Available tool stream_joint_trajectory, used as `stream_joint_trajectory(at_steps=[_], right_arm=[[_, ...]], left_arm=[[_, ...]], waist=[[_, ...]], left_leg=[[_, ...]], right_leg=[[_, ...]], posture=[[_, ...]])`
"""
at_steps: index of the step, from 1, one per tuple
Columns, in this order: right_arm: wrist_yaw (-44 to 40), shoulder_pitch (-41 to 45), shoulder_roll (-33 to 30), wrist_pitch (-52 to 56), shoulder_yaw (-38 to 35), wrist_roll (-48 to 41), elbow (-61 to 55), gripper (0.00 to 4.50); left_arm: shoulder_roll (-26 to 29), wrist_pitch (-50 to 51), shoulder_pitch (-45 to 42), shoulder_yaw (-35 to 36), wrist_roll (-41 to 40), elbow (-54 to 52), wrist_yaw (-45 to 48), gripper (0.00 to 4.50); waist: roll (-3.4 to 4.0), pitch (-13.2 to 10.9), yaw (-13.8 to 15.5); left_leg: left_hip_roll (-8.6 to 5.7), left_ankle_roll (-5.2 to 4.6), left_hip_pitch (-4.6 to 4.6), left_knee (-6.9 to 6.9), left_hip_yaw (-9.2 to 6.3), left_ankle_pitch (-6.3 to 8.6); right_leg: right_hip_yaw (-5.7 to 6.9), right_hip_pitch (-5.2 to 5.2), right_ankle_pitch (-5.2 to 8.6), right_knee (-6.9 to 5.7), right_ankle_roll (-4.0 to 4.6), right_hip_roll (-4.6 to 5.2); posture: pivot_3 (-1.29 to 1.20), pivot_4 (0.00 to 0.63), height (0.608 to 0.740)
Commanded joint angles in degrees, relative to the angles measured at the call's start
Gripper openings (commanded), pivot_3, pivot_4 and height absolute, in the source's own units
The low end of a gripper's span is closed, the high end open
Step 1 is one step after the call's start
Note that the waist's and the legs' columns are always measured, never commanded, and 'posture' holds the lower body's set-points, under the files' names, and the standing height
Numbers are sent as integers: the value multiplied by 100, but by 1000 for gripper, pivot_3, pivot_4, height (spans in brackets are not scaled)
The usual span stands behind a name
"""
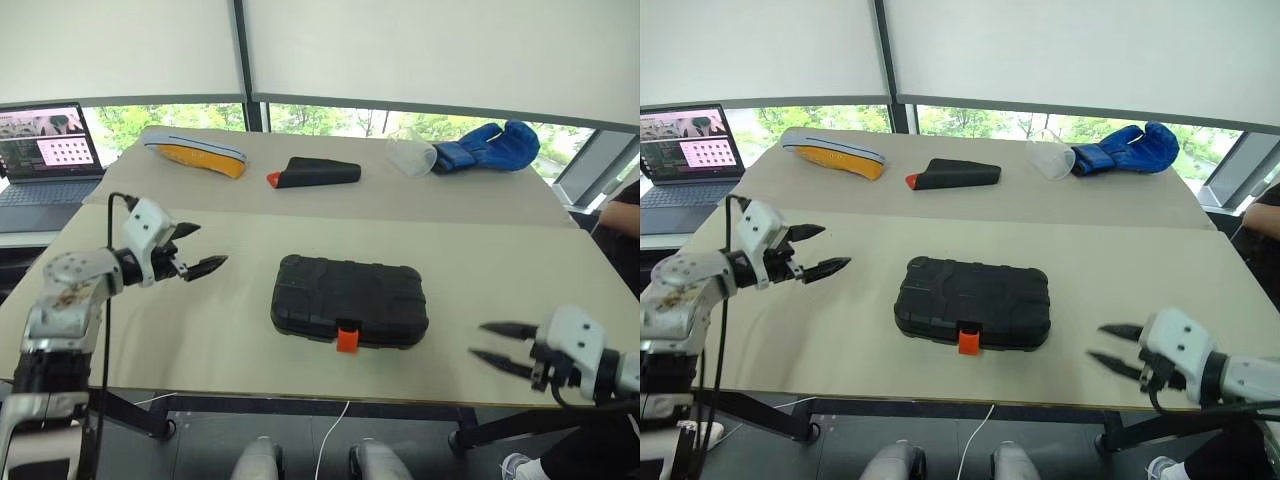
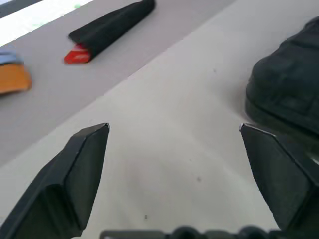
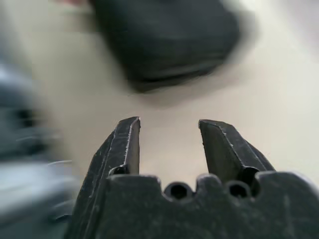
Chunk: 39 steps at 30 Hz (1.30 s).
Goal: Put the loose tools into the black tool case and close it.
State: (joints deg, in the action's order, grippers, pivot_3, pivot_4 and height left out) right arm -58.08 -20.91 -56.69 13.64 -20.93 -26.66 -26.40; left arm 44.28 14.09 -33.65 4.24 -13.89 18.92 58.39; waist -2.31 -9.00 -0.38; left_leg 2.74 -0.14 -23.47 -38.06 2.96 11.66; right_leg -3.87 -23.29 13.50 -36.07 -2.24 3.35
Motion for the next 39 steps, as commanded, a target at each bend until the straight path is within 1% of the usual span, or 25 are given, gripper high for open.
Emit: stream_joint_trajectory(at_steps=[1,3,4,5,6,7,8,9,10,11,14,16,17,19,21,22,24,26,29,32,35,36,39], right_arm=[[52,235,102,160,661,175,-358,814],[234,517,286,260,1196,386,-464,36],[290,640,350,268,1413,507,-480,0],[315,817,410,267,1702,700,-452,0],[338,993,470,238,1961,892,-406,0],[369,1153,529,254,2167,1029,-361,0],[382,1304,590,266,2328,1113,-311,0],[401,1458,655,306,2467,1180,-256,0],[413,1591,707,342,2586,1248,-204,0],[451,1747,761,361,2718,1373,-125,0],[798,2161,958,331,2946,1879,206,0],[1094,2389,1139,401,2863,2020,430,0],[1219,2478,1214,398,2789,2072,526,0],[1531,2637,1332,321,2605,2245,755,0],[1813,2750,1422,295,2431,2360,986,0],[1877,2764,1430,269,2375,2396,1078,0],[1904,2730,1416,192,2324,2450,1191,0],[1896,2643,1400,139,2304,2487,1226,0],[1854,2363,1459,291,2118,2299,956,0],[1790,1932,1567,682,1765,1844,361,0],[1826,1547,1634,1092,1418,1457,-313,0],[1865,1443,1679,1282,1298,1281,-577,0],[2009,1284,1772,1750,1104,966,-1134,0]], left_arm=[[-439,-970,-877,-576,543,1233,245,3737],[-823,-1490,-1308,-878,853,1856,222,2867],[-986,-1698,-1467,-991,970,2113,225,2679],[-1187,-1978,-1654,-1157,1144,2471,239,2118],[-1362,-2295,-1823,-1290,1292,2822,244,1816],[-1509,-2551,-1980,-1391,1418,3146,228,1371],[-1635,-2751,-2125,-1459,1505,3431,251,1048],[-1747,-2926,-2260,-1516,1584,3671,263,645],[-1836,-3069,-2374,-1561,1667,3869,248,285],[-1910,-3220,-2485,-1632,1794,4051,190,73],[-2010,-3653,-2693,-1837,2211,4474,-118,73],[-2035,-3806,-2722,-1878,2266,4608,100,73],[-2030,-3909,-2700,-1873,2242,4617,308,73],[-2003,-4073,-2538,-1823,2013,4444,1070,73],[-1948,-4143,-2276,-1816,1752,4047,1830,73],[-1918,-4115,-2134,-1819,1632,3784,2086,73],[-1877,-3975,-1928,-1777,1452,3318,2301,73],[-1852,-3576,-1984,-1554,1279,3105,2156,73],[-1712,-2779,-2356,-1141,1027,3167,1881,73],[-1630,-2031,-2587,-985,742,2910,2184,73],[-1799,-988,-2520,-1115,365,1977,2587,73],[-1912,-785,-2407,-1237,305,1613,2656,73],[-2227,-766,-2061,-1625,428,984,2655,73]], waist=[[-13,-3,-13],[-19,-1,-17],[-19,-1,-16],[-19,-1,-18],[-20,-1,-20],[-20,0,-29],[-22,2,-33],[-22,2,-36],[-22,1,-34],[-22,1,-29],[-23,1,2],[-24,0,20],[-24,0,22],[-24,0,24],[-23,1,15],[-22,1,17],[-21,2,18],[-22,1,40],[-23,1,44],[-21,2,37],[-17,4,26],[-17,4,31],[-15,6,30]], left_leg=[[-2,1,5,0,2,0],[-2,2,-1,0,2,-1],[-2,1,-3,0,2,-2],[-3,0,-13,-1,2,-2],[-6,-1,-32,-1,2,-3],[-9,-1,-47,-1,2,-3],[-12,-2,-65,-2,2,-3],[-15,-2,-94,-2,2,-3],[-16,-3,-109,-2,-1,-3],[-16,-4,-118,-2,-5,-2],[-22,-8,-127,-2,-9,1],[-27,-8,-127,-2,-8,1],[-28,-8,-127,-3,-6,1],[-28,-7,-127,-6,-5,1],[-26,-6,-126,-13,-4,0],[-24,-6,-126,-15,-3,0],[-23,-6,-125,-18,-3,0],[-24,-6,-125,-19,-5,0],[-23,-7,-129,-24,-8,0],[-22,-7,-133,-28,-19,0],[-24,-7,-128,-28,-18,0],[-25,-7,-128,-29,-18,0],[-24,-7,-124,-36,-19,0]], right_leg=[[-1,5,-1,1,0,2],[-1,-1,-5,2,1,1],[-1,-1,-5,2,1,0],[-2,-8,-5,2,0,0],[-5,-24,-7,1,-3,0],[-9,-38,-18,0,-23,-2],[-12,-57,-32,-2,-33,-2],[-16,-89,-46,-3,-16,-3],[-17,-100,-48,-3,-15,-6],[-16,-107,-48,-3,-14,-7],[-12,-108,-46,1,-19,-3],[-12,-106,-46,2,-23,2],[-13,-106,-47,2,-26,3],[-14,-106,-49,1,-28,4],[-13,-104,-50,-2,-28,4],[-14,-104,-50,-2,-27,3],[-14,-102,-51,-4,-26,4],[-13,-101,-51,-5,-26,4],[-12,-103,-51,-8,-27,1],[-7,-103,-50,-12,-28,-3],[-9,-95,-49,-11,-30,1],[-9,-92,-48,-11,-31,3],[-9,-86,-49,-14,-32,3]], posture=[[0,150,734],[0,150,734],[0,150,734],[0,150,734],[0,150,734],[0,150,734],[0,150,734],[0,150,734],[0,150,734],[0,150,734],[0,150,734],[0,150,734],[0,150,734],[0,150,734],[0,150,734],[0,150,734],[0,150,734],[0,150,734],[0,150,734],[0,150,734],[0,150,734],[0,150,734],[0,150,734]])
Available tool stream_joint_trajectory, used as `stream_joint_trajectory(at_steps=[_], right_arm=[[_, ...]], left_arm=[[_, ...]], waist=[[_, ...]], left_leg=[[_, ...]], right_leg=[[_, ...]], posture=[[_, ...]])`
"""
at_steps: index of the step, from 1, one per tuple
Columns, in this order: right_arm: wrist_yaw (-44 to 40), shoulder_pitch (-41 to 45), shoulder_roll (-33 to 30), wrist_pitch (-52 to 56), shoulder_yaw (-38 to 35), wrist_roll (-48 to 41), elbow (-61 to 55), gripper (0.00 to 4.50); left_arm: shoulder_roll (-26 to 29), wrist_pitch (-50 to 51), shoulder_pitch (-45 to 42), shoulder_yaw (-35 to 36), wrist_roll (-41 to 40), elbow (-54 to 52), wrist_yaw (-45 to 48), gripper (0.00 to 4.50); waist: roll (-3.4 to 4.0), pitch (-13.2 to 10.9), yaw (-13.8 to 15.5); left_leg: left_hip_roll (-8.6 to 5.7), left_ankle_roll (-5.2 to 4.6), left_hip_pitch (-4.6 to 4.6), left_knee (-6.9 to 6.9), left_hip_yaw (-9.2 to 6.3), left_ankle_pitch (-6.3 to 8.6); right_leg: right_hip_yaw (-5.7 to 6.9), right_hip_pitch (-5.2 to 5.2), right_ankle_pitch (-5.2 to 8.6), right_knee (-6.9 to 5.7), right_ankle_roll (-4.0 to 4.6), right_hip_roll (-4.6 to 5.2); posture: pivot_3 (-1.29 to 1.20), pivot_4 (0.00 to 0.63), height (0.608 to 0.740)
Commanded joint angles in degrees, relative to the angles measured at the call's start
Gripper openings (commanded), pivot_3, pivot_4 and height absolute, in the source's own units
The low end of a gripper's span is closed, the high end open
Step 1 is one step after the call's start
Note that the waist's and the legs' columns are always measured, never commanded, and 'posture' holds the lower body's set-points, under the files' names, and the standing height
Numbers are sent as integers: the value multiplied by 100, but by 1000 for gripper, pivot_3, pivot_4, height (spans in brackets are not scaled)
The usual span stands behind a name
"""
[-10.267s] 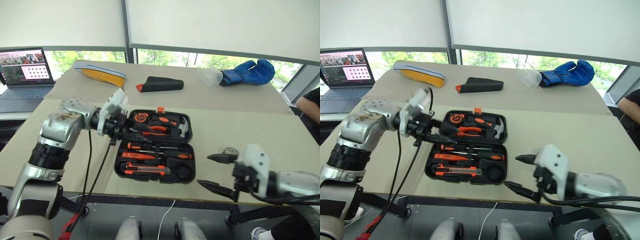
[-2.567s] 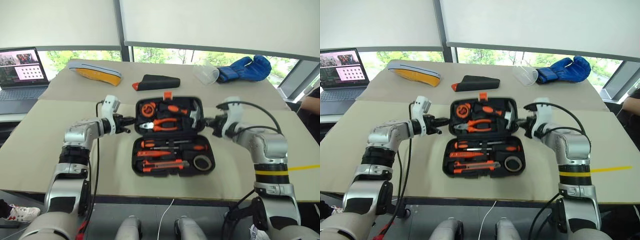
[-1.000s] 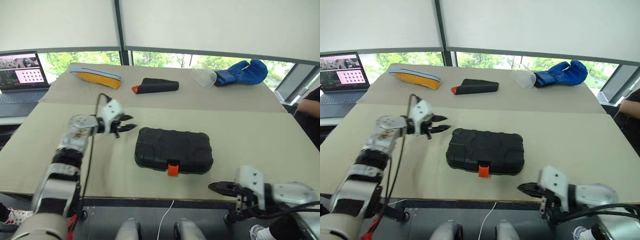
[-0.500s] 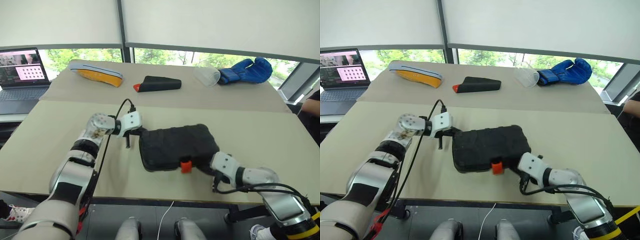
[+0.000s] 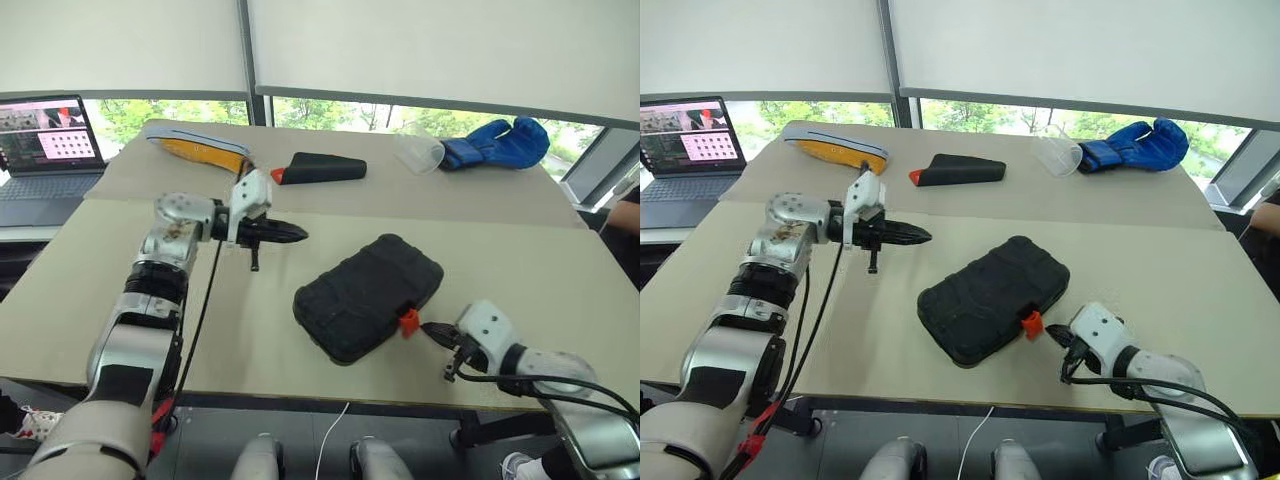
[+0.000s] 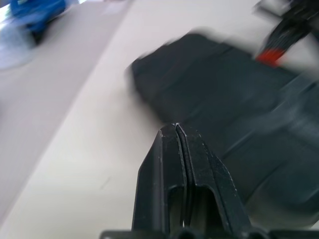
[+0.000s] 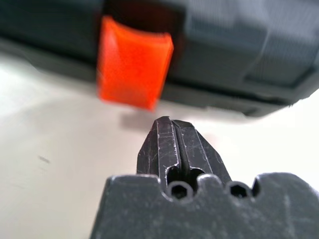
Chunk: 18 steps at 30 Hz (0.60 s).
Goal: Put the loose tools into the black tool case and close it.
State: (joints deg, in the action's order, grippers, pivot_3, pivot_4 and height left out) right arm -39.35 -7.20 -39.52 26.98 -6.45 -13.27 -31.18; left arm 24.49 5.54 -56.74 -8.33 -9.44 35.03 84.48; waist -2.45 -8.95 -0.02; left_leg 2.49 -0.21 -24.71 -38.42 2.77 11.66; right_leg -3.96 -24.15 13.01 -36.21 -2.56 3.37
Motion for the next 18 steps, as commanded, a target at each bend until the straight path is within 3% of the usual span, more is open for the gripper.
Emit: stream_joint_trajectory(at_steps=[1,5,8,13,18], right_arm=[[184,-115,64,512,-345,-400,-768,0],[410,-170,147,669,-142,-298,-890,0],[577,-77,218,651,64,-150,-745,0],[686,148,264,544,323,36,-558,0],[672,412,448,846,3,-545,-868,0]], left_arm=[[-348,60,323,-498,65,-692,25,73],[-816,-554,529,-1078,607,-373,-361,73],[-757,-1274,682,-1419,1025,-118,-418,73],[-639,-1773,723,-1523,1167,236,-449,73],[-709,-1756,686,-1465,1054,333,-496,73]], waist=[[0,0,-9],[-1,0,-65],[1,3,-76],[7,28,-84],[10,38,-84]], left_leg=[[1,0,0,-2,0,0],[9,-1,3,-11,-3,-1],[10,-1,7,-22,-4,-1],[13,-1,22,-29,-3,0],[17,-1,34,-29,0,0]], right_leg=[[0,-1,-1,0,1,-2],[-2,-3,-1,-8,4,-12],[-3,2,-1,-10,1,-15],[-5,14,5,-9,-19,-15],[-6,24,9,-10,-24,-17]], posture=[[0,150,734],[0,150,734],[0,150,734],[0,150,734],[0,150,734]])
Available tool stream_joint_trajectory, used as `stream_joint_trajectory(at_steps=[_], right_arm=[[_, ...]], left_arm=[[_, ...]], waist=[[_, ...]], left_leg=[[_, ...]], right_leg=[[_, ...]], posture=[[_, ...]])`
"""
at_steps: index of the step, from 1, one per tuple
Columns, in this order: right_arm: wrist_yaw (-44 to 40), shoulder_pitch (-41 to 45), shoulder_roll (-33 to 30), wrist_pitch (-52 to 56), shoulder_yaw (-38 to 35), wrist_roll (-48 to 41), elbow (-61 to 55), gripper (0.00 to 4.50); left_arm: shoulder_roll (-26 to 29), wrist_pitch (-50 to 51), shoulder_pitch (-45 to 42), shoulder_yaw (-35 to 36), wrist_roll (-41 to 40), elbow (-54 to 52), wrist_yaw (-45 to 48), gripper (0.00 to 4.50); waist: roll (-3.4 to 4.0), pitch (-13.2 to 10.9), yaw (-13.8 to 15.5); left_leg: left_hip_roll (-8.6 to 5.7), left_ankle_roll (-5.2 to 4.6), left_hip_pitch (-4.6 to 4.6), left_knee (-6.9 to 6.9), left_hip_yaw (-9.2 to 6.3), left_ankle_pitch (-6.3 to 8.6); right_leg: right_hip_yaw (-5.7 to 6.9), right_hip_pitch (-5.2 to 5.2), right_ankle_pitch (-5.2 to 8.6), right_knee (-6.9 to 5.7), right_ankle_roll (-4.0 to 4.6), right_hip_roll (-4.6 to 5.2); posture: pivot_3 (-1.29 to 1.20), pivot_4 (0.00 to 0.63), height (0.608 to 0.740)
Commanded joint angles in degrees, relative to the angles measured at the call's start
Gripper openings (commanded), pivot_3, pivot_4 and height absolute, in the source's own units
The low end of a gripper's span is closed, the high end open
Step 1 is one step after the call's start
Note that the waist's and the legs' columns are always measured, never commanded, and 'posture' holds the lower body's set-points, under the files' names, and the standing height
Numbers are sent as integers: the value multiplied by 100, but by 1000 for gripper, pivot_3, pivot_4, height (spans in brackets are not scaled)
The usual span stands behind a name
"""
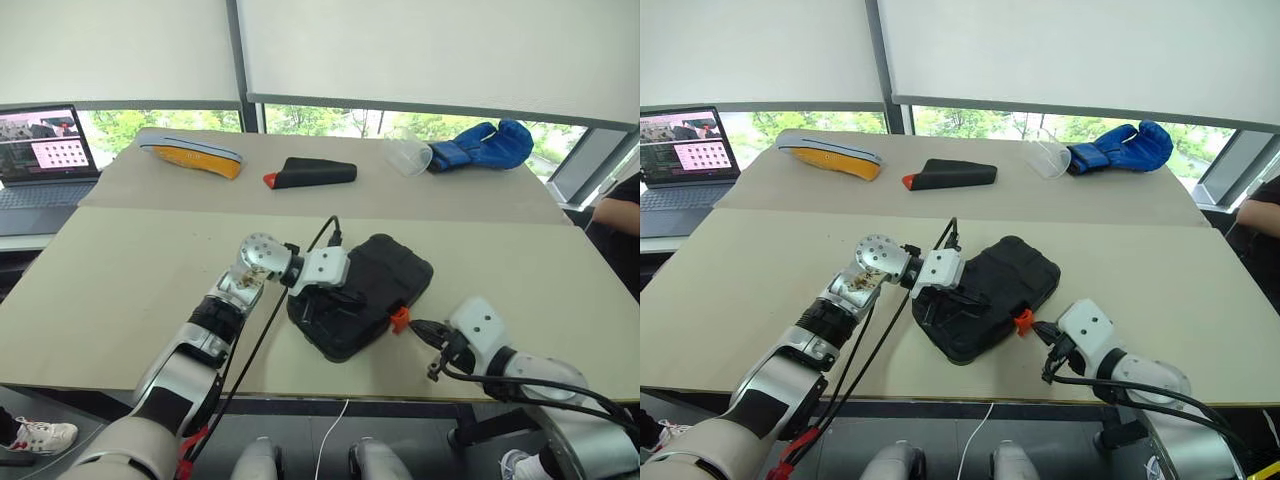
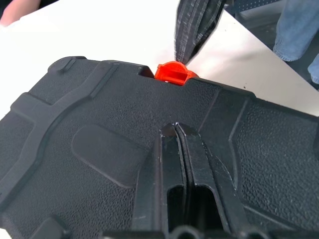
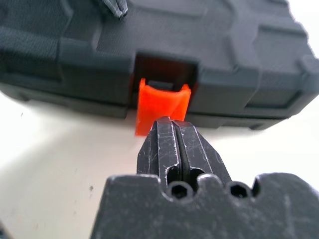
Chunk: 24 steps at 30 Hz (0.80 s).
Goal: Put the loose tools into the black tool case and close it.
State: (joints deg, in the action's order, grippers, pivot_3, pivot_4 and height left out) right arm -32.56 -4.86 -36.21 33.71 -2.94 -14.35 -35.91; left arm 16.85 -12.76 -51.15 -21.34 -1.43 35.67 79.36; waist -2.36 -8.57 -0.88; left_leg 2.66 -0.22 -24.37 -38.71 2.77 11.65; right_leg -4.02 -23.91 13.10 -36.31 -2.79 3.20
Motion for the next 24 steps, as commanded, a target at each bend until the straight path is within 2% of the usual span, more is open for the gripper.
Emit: stream_joint_trajectory(at_steps=[1,8,13,18,24], right_arm=[[-7,236,148,255,-403,-561,-450,0],[36,457,-90,408,35,-228,106,0],[-36,-30,-296,433,-95,-202,-5,0],[92,-673,-86,464,-509,-463,-330,0],[206,-801,114,185,8,-74,-4,0]], left_arm=[[32,91,121,-156,237,266,8,73],[-69,174,104,-130,195,188,-29,73],[-35,177,25,-75,171,215,-20,73],[-36,132,-41,-44,180,314,-43,73],[-167,118,-72,-77,172,271,-76,73]], waist=[[1,1,1],[-1,8,10],[3,10,23],[3,12,24],[4,13,13]], left_leg=[[2,0,0,0,0,0],[2,0,4,-1,0,0],[0,0,1,0,0,0],[0,0,-2,0,0,0],[3,0,3,-4,1,0]], right_leg=[[0,0,0,0,0,-2],[0,8,0,4,0,-1],[0,7,1,5,2,0],[-1,5,2,6,-1,1],[-1,7,19,5,33,0]], posture=[[0,150,734],[0,150,734],[0,150,734],[0,150,734],[0,150,734]])
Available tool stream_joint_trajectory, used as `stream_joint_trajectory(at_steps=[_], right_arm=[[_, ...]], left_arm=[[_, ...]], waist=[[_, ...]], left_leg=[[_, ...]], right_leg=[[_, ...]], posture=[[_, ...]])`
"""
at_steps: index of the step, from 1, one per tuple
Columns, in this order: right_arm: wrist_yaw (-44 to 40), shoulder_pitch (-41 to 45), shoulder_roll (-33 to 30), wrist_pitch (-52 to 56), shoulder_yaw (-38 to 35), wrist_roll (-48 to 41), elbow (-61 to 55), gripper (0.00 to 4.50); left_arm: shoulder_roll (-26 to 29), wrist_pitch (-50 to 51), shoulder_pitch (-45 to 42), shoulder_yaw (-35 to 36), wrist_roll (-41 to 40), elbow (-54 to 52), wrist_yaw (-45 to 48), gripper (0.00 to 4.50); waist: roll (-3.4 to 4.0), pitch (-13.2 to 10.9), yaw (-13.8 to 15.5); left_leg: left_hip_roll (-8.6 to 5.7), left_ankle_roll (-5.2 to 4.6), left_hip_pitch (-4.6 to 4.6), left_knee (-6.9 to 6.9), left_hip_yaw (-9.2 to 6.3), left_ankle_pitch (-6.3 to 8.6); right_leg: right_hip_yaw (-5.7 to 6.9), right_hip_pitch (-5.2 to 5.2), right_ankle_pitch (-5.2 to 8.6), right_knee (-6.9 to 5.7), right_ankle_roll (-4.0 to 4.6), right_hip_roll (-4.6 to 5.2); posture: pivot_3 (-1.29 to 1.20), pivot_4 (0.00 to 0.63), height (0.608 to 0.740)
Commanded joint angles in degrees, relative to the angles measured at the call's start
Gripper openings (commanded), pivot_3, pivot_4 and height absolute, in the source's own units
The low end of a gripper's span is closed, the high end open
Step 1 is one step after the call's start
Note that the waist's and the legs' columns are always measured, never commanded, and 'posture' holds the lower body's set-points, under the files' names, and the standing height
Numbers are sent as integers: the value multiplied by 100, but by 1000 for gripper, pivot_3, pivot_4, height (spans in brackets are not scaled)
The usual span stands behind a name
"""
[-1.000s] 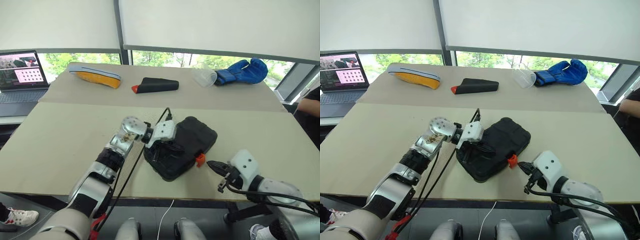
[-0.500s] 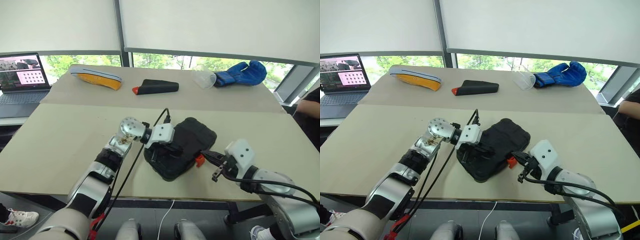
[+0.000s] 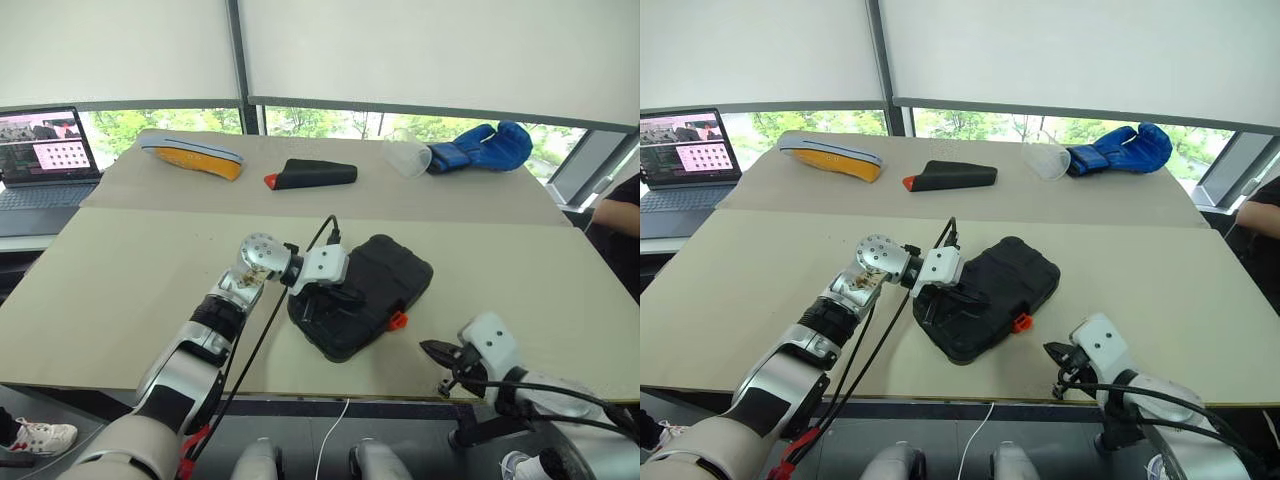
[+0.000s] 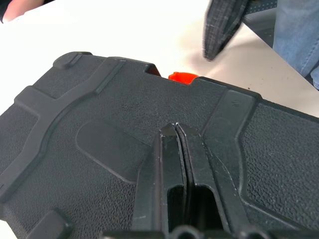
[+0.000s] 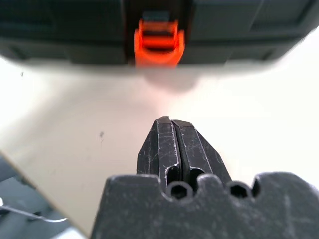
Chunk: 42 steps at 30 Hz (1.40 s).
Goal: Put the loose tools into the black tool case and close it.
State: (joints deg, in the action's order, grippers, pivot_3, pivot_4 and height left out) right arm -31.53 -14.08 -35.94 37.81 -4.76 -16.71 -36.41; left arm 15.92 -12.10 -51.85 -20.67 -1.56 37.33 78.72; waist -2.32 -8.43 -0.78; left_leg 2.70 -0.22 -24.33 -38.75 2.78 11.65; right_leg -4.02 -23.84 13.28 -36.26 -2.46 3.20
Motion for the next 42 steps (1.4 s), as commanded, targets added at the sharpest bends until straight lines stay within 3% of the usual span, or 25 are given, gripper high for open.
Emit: stream_joint_trajectory(at_steps=[1,8,16,21,28,32,35,39,42], right_arm=[[128,221,134,-252,295,219,156,0],[148,1303,304,-412,725,531,934,0],[-123,1729,132,405,237,-179,86,0],[-89,2022,140,678,251,-292,-46,0],[-58,1999,106,465,502,-106,307,0],[-251,1597,-64,798,-276,-662,-148,0],[-339,1325,-282,780,-425,-658,-47,0],[-313,1293,-482,524,-181,-328,443,0],[-200,1730,-355,340,84,-137,848,0]], left_arm=[[-106,39,-9,-164,192,106,-8,73],[-263,-221,-123,-243,331,299,-15,73],[-260,-1179,-223,-311,736,801,-439,73],[-321,-1409,-219,-308,812,1051,-538,73],[-359,-1399,-219,-275,825,1119,-525,73],[-220,-1235,-211,-163,750,1140,-458,73],[-207,-1249,-218,-159,776,1158,-486,73],[-267,-1216,-265,-156,784,1180,-562,73],[-304,-1198,-302,-150,781,1198,-575,73]], waist=[[0,0,4],[1,0,67],[3,1,92],[5,3,49],[17,15,116],[16,17,145],[17,17,115],[21,19,61],[23,20,27]], left_leg=[[0,0,-1,-1,0,0],[-8,0,-9,-3,2,0],[-10,-1,-32,-4,1,-1],[-9,-20,-19,-5,2,-12],[-5,-18,18,-3,11,-11],[-7,-19,13,-2,11,-12],[-5,-19,14,-1,11,-12],[-2,-18,26,2,11,-11],[-3,-18,31,2,11,-11]], right_leg=[[0,0,0,0,0,0],[-1,-4,0,5,-2,6],[-2,-22,-27,7,-46,6],[-3,-17,-31,9,-6,6],[8,39,-28,34,-9,21],[7,47,-23,42,-18,23],[7,47,-22,41,-17,21],[8,50,-24,38,-13,19],[8,52,-24,39,-13,21]], posture=[[0,150,734],[0,150,734],[0,150,734],[0,150,734],[0,150,734],[0,150,734],[0,150,734],[0,150,734],[0,150,734]])
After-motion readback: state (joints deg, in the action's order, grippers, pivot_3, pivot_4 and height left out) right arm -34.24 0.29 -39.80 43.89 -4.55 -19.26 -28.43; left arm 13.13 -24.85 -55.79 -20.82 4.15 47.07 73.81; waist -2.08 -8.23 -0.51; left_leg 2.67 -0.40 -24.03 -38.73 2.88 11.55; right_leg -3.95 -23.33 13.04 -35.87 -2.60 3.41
